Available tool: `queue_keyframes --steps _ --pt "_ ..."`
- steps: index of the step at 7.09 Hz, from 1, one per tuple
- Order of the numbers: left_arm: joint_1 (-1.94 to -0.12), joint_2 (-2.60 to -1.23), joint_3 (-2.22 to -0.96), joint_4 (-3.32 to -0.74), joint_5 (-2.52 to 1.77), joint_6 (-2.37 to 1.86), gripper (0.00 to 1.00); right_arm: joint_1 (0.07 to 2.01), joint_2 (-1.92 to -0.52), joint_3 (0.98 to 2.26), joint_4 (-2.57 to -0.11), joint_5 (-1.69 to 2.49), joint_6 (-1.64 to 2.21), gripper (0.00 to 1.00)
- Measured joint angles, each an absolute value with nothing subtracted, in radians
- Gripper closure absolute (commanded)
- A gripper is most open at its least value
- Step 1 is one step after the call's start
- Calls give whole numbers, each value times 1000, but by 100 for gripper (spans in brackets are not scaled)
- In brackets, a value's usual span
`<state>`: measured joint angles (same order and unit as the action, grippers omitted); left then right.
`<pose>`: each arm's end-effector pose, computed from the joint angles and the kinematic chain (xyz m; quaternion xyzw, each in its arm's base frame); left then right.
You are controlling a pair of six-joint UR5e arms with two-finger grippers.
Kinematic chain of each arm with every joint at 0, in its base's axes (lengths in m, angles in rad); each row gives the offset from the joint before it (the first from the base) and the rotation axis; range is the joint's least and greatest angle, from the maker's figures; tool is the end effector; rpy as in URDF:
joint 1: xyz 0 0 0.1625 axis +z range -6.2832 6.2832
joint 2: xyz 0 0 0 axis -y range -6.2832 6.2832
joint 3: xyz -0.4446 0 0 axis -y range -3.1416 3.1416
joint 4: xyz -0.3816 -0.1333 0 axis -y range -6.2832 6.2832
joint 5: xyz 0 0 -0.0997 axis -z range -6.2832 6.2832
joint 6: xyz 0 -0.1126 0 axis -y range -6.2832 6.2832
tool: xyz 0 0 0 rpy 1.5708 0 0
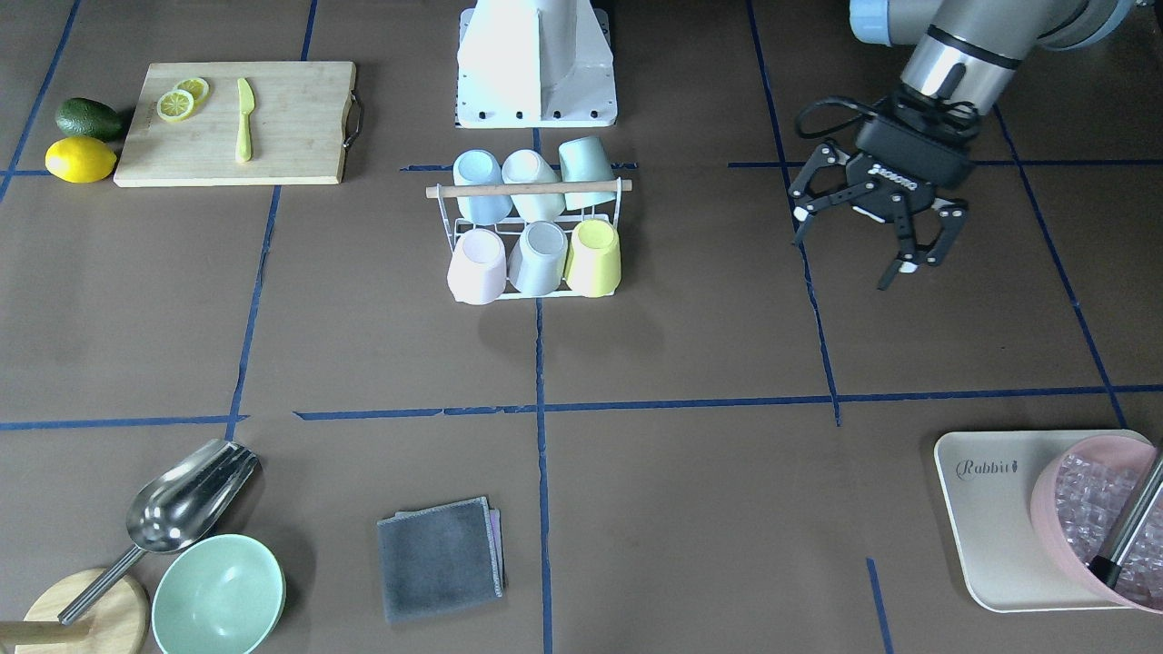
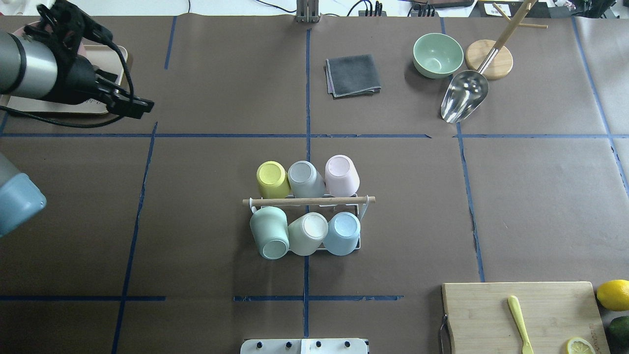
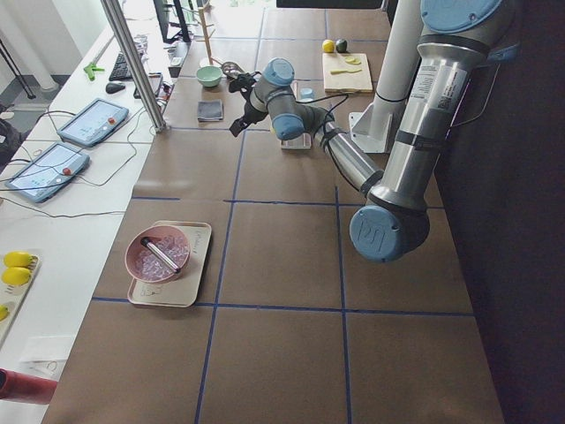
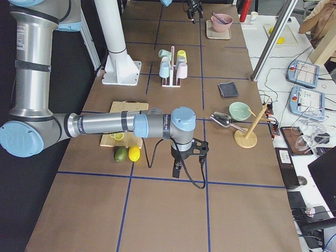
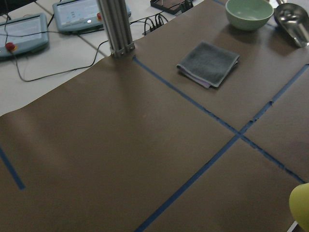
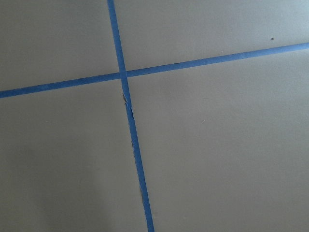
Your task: Place cup on cup holder
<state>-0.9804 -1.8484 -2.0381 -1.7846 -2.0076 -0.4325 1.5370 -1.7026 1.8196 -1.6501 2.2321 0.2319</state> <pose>0.2312 -0.4989 0.3084 0.2985 0.3880 0.1679 0.8556 0.0498 -0.4255 0.6437 -0.0253 -0.3241 0.0874 0.9416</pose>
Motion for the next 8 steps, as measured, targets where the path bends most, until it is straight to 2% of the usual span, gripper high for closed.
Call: queue_keyframes --steps 2,4,6,8 --pt "-1106 -1845 -2093 -1483 -2084 -430 0 1537 -1711 1815 -1651 2262 202 0" --pt "-1140 -1772 -2159 -1322 -2051 -430 0 1537 -1711 1808 -1651 2266 161 0" --pt "-1143 -1658 -2164 -1324 -2044 -430 0 1537 -1711 1799 -1651 2265 142 0" --pt "-1175 -1583 -2105 -1389 -2149 -430 0 1537 -1708 1792 -1651 2266 142 0"
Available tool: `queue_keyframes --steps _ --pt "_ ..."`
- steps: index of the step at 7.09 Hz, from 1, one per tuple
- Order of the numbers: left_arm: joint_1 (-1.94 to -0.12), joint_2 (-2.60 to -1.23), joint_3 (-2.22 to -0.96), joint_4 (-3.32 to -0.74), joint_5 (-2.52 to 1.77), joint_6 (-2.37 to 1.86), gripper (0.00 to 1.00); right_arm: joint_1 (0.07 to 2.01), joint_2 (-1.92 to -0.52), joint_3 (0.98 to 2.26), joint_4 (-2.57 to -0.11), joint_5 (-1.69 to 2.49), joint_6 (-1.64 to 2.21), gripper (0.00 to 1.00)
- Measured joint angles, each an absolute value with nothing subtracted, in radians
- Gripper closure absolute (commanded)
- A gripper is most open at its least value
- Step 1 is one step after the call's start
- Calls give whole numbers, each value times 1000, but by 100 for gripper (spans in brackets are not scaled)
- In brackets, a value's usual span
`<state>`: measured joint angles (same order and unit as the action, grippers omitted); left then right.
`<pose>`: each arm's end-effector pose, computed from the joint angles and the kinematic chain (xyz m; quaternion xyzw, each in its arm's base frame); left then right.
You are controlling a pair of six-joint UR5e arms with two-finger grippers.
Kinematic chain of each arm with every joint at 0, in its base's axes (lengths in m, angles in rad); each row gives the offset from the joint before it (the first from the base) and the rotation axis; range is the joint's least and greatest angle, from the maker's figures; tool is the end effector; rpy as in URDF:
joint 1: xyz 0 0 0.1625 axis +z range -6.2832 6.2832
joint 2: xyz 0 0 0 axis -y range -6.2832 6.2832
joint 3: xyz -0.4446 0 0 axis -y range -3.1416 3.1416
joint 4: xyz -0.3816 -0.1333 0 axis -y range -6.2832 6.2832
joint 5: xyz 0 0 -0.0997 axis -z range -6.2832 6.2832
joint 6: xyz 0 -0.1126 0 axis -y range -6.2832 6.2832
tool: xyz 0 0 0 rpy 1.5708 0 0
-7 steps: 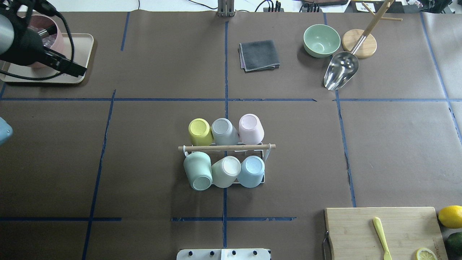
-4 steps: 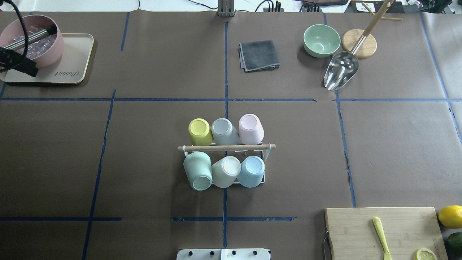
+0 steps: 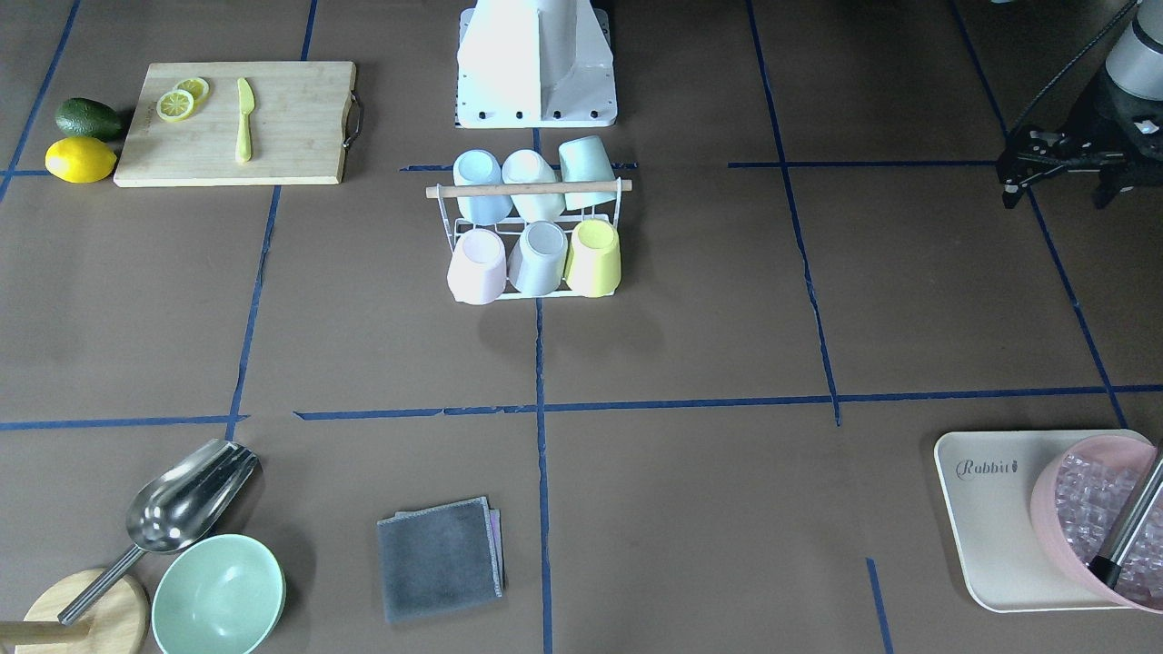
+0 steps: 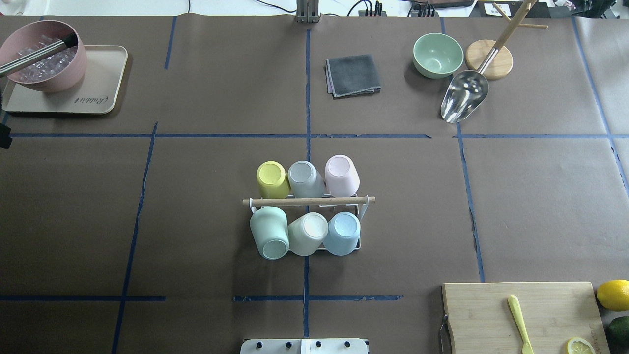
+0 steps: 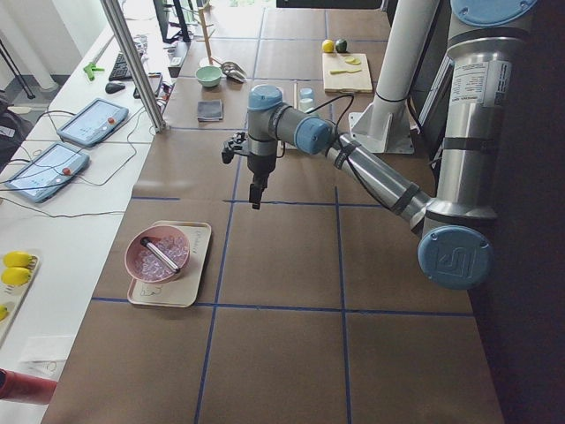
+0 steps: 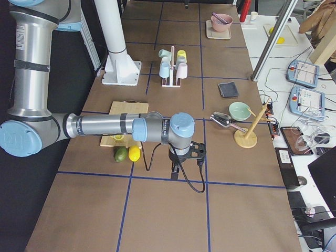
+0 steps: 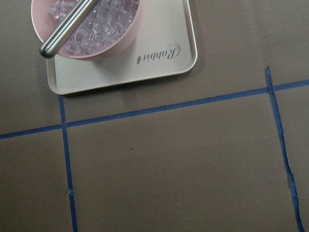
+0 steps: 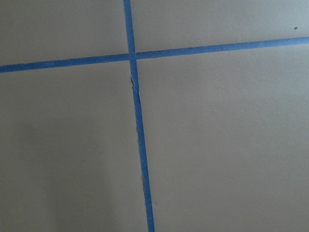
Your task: Place cup on cup holder
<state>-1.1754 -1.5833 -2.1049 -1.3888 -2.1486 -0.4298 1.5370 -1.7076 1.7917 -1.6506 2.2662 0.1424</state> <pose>0.1103 -0.4506 0.4613 0.0469 0.3264 0.0354 0.9434 0.0469 -0.4215 0.6569 -0.0280 -0.3396 0.0503 0.9388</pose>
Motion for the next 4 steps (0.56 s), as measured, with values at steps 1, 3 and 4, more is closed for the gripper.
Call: queue_keyframes --steps 1,3,4 --pt "-1222 -1555 -2051 -1432 -2229 -421 0 1537 -1700 1796 -1650 2272 145 0" --pt "-1311 -1539 -1895 -1514 -2295 -307 0 1538 -1698 1808 -1649 2317 145 0" --pt "-1354 -1543 -1809 -1547 -2303 -252 0 1548 -1701 1808 -1649 2328 142 0"
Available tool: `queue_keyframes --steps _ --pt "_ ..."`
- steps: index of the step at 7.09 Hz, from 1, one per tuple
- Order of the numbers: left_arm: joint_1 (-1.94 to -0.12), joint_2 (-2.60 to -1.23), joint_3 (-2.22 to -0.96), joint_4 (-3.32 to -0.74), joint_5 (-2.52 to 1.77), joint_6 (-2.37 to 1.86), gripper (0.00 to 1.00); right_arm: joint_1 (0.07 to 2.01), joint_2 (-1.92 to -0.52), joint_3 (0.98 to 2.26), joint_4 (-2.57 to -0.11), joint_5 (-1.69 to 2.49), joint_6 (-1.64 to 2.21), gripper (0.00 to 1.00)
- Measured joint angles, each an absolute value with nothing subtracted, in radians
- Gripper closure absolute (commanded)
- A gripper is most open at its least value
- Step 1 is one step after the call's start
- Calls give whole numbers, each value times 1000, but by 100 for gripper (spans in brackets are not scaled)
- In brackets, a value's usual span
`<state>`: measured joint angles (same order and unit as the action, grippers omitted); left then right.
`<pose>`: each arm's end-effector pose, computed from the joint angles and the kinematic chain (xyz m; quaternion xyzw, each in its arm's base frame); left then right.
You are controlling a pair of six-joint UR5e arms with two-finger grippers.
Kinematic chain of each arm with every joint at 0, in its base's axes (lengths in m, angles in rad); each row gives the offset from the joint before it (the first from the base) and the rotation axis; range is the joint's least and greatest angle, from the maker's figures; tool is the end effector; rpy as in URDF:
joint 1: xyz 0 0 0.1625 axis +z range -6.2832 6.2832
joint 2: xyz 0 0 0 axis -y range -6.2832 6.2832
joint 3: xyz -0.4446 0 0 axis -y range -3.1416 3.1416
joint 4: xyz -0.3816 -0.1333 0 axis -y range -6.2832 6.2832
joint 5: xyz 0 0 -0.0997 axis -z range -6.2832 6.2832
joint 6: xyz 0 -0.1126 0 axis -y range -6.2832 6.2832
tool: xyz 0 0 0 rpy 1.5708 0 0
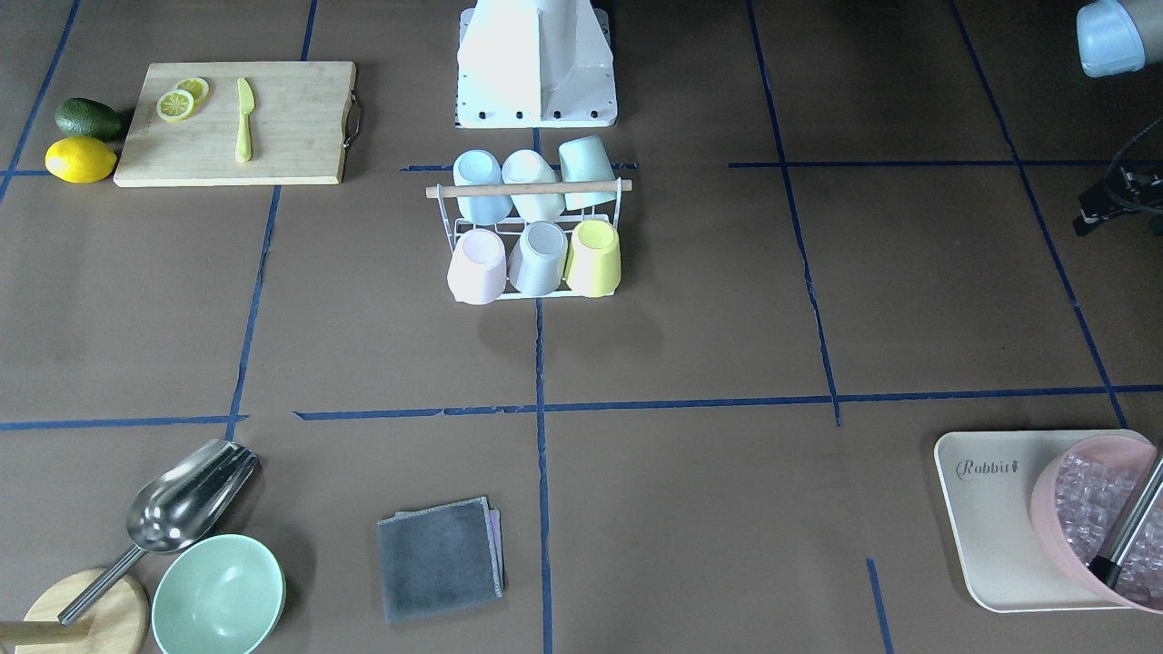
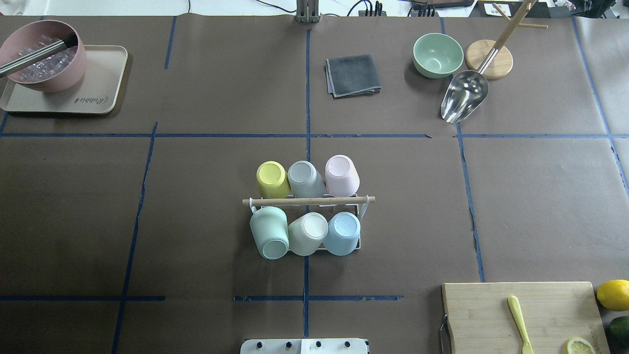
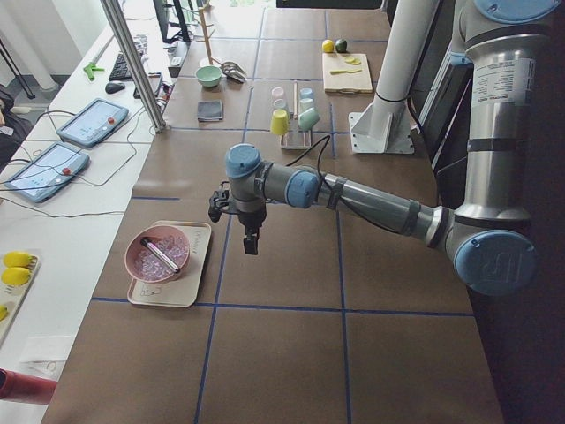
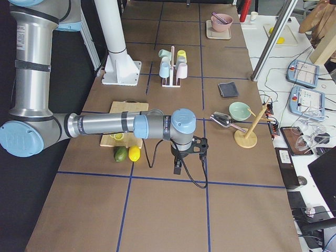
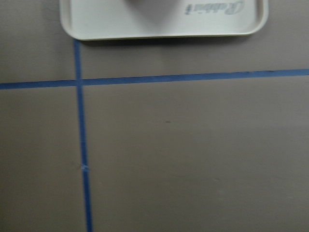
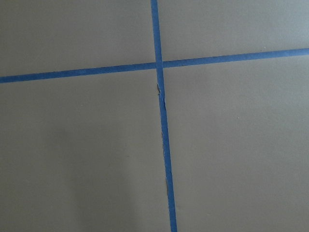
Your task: Place cup on cup holder
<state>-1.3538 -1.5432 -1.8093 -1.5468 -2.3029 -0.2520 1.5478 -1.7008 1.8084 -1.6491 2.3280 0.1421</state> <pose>0.0455 -0.4758 0.5908 0.0019 0.3669 0.0171 0.9301 0.0462 -0.4250 0.6412 -0.0169 -0.3694 0.0499 0.9278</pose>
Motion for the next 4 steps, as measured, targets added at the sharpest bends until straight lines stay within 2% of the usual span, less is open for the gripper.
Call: queue_keyframes --steps 2,4 --pt "-1437 -1541 -1706 -1598 -2350 -217 0 1597 -1708 1796 -1650 2332 142 0" --pt "-1522 -1518 -1685 -1609 -2386 -212 0 1642 -1706 1783 -1649 2332 142 0"
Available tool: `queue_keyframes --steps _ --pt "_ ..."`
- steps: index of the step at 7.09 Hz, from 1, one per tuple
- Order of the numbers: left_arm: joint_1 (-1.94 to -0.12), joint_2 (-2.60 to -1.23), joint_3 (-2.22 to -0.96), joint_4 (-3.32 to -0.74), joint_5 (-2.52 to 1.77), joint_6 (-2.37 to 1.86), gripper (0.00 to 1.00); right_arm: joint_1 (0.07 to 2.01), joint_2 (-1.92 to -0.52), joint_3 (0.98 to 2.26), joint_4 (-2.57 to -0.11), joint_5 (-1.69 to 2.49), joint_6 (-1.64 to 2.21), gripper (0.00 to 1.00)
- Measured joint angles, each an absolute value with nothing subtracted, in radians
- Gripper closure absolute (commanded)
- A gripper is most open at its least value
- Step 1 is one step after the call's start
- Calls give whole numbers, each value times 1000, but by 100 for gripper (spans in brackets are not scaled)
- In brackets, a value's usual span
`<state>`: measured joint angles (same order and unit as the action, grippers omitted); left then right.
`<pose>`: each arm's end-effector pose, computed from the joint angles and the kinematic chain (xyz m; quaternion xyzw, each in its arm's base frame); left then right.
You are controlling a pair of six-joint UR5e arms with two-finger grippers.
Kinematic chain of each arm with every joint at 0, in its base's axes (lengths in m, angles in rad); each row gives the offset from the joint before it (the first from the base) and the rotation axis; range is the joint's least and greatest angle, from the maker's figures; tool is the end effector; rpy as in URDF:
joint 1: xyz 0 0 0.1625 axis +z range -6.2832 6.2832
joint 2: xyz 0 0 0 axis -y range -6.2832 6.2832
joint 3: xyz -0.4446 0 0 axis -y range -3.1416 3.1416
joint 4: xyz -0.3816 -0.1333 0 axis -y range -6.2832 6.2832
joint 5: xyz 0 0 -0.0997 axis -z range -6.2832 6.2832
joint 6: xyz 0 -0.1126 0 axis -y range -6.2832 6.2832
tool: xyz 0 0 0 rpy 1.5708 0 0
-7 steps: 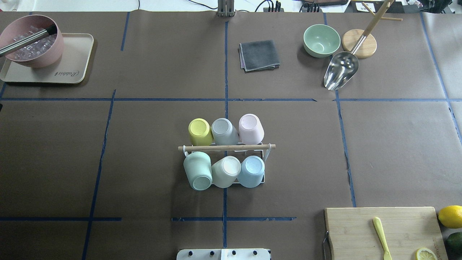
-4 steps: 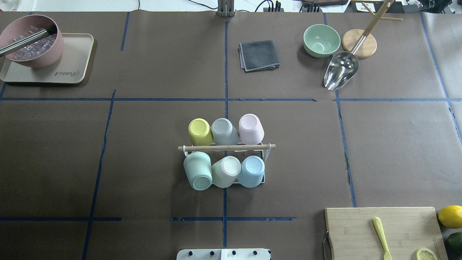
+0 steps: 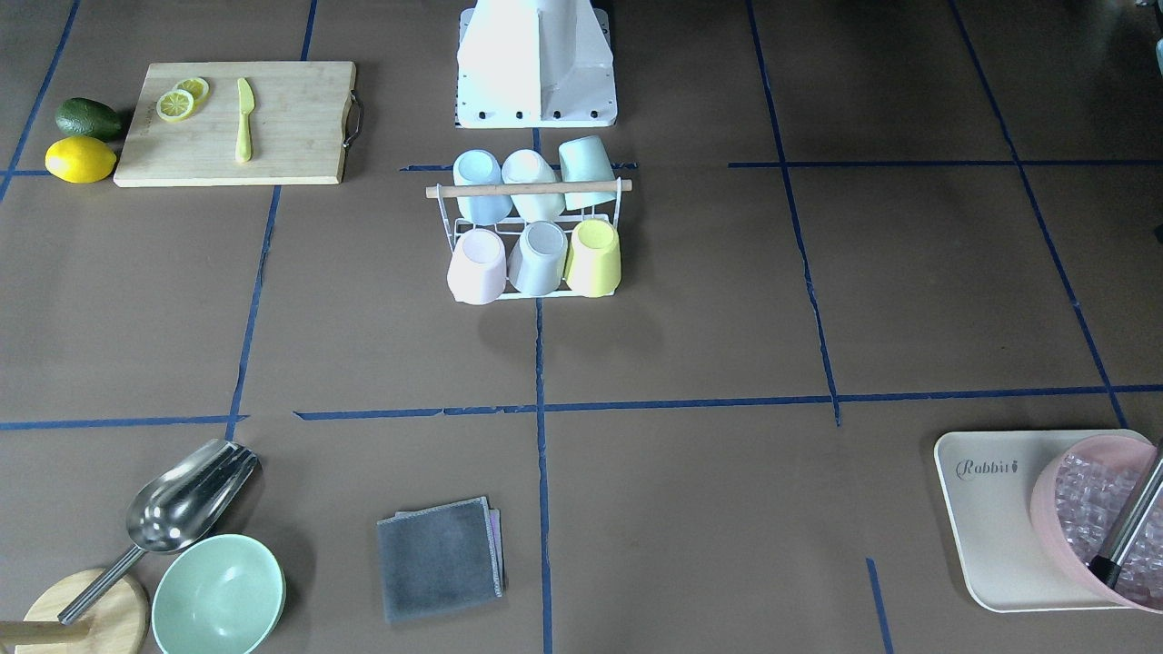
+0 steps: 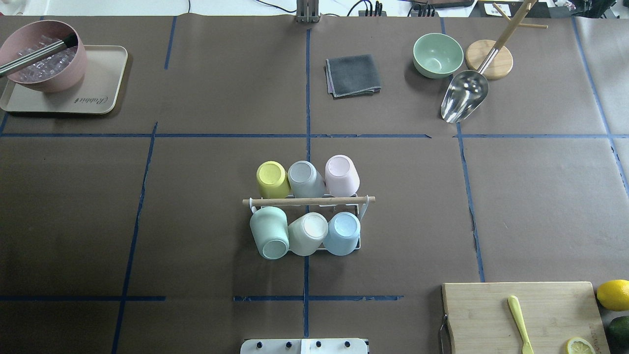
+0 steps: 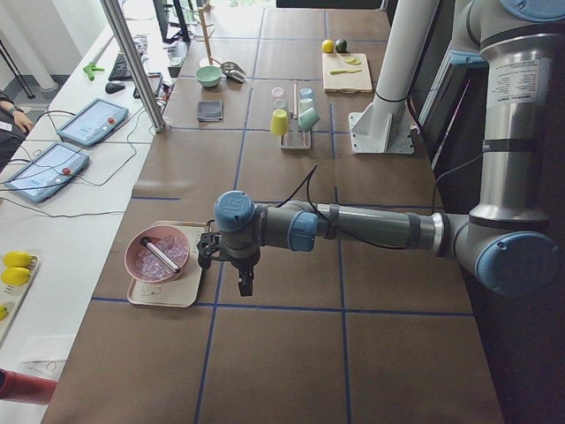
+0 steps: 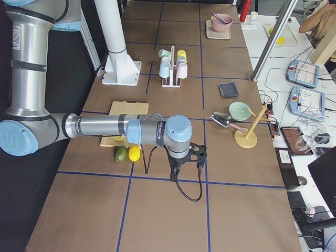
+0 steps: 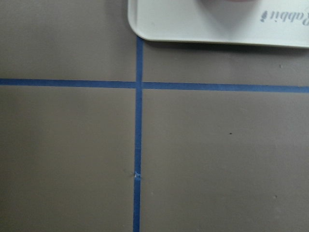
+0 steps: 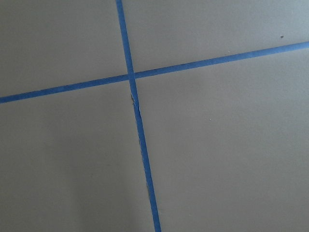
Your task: Place cup on cup holder
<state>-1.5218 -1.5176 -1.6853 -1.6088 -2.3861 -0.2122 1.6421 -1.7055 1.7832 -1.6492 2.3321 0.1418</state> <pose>-0.0285 -0.4661 0.6500 -0.0064 0.3985 -0.0551 0.9155 0.0854 -0.4154 0.6550 -0.0134 -0.3713 0.0989 0.9231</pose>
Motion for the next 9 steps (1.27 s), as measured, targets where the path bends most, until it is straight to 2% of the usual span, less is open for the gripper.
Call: queue_keyframes --steps 4,9 --pt "-1606 -1490 -1692 -1585 -2389 -111 0 1656 -1700 1773 -1647 2332 140 0" --pt "-1616 -1480 -1756 -1407 -2385 121 0 1655 -1718 1768 -1569 2339 31 0"
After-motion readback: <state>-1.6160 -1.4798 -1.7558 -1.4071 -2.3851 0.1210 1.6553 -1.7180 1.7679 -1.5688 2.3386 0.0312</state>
